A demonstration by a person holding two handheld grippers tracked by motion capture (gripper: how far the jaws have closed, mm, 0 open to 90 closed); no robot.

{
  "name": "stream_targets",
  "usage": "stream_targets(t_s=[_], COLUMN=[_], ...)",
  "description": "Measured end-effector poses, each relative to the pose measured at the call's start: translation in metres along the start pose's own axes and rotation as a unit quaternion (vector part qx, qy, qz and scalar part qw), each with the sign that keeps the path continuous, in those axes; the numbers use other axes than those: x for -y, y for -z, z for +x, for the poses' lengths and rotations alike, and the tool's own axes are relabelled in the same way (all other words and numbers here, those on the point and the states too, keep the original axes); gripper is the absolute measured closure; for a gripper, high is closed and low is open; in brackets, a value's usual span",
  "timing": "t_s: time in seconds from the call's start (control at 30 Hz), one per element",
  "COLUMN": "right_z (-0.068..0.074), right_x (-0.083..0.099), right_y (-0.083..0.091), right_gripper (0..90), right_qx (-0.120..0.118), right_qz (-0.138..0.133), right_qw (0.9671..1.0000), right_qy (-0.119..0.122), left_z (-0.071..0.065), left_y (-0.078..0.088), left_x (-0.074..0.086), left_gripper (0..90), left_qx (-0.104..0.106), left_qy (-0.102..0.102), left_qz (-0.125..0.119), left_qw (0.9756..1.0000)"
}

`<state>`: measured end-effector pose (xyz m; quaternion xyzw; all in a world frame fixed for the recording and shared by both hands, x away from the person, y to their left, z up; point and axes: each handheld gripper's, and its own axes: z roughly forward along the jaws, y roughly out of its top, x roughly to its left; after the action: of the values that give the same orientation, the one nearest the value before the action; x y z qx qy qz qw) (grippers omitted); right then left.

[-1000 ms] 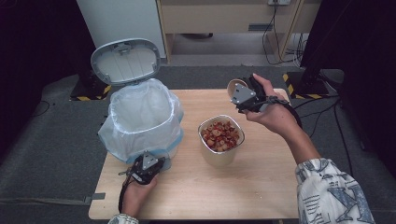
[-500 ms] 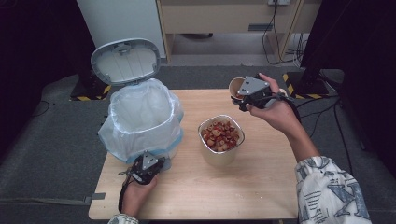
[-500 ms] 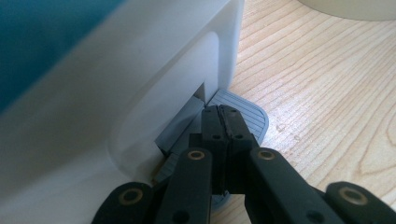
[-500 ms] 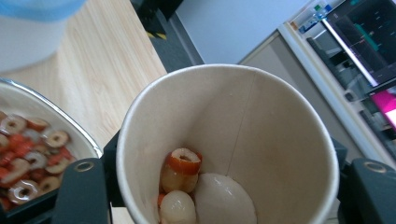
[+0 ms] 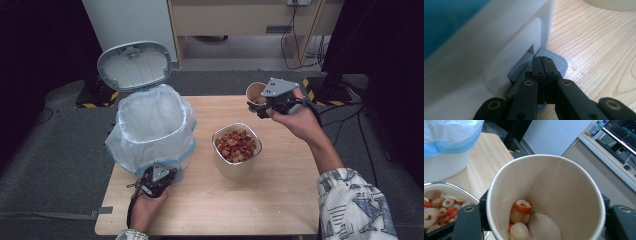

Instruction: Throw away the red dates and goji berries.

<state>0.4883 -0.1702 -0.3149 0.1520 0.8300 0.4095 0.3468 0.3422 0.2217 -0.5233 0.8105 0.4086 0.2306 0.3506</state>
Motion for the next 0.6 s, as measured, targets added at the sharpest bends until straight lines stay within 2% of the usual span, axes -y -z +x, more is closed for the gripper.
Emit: stream_targets(t_s=[0.1,0.2,0.6], right_z=[-0.0005,0.0003,-0.0012], right_x=[-0.0001,-0.0005,-0.0006], right_y=[-0.0006,-0.0014,-0.0012], right_gripper=[30.9,30.9,30.8], right_qx=[-0.013,-0.018,-0.03], right_qz=[-0.005,-0.005,-0.021], right_qw=[0.9997,0.9996,0.9973], right_qy=[-0.018,-0.023,-0.064], left_z=[0.0001,0.0,0.0003], left_y=[0.0,0.0,0.0], left_x=[0.0,0.0,0.0001], left_gripper=[88.5,88.5,88.5], left_qx=[0.0,0.0,0.001], left_qy=[0.0,0.0,0.001], left_qz=[0.0,0.0,0.0], left_qw=[1.0,1.0,1.0])
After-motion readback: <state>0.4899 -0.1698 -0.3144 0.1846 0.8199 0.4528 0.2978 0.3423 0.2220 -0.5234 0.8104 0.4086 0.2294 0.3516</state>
